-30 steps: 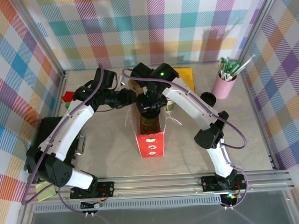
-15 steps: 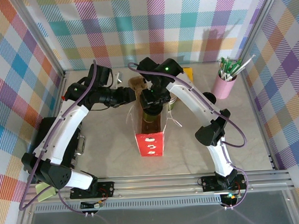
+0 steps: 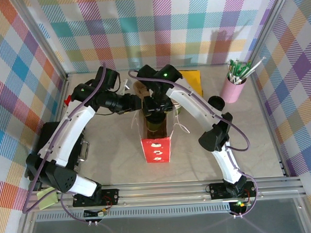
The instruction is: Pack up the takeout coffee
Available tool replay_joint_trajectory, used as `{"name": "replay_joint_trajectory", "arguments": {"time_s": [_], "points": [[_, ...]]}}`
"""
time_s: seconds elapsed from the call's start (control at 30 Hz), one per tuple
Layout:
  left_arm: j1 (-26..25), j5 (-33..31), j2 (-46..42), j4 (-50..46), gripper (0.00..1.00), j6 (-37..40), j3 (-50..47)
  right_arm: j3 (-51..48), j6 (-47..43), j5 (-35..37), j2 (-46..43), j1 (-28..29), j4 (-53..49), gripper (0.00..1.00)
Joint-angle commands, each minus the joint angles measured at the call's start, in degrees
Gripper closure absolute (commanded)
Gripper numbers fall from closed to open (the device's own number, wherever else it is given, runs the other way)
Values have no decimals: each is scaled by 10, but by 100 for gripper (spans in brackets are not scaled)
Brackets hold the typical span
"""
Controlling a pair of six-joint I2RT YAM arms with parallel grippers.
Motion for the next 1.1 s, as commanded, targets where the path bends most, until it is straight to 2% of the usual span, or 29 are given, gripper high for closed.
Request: {"name": "replay_joint_trajectory", "arguments": {"time_s": [0.0, 0.3, 0.47, 0.73, 1.07], "points": [[0, -2, 12, 21, 54, -12, -19, 1, 24, 13, 0, 4, -89, 42], [-1, -4, 27, 43, 56, -55, -26, -38, 43, 42, -14, 7, -72, 42], [-1, 16, 33, 39, 57, -61, -30, -39, 48, 56, -11, 8, -73, 42], [-1, 29, 18, 36, 64, -53, -44, -54, 52, 58, -5, 2, -62, 42], [-3, 48, 3, 45, 61, -33, -55, -83, 58, 47, -11, -15, -32, 42]]}}
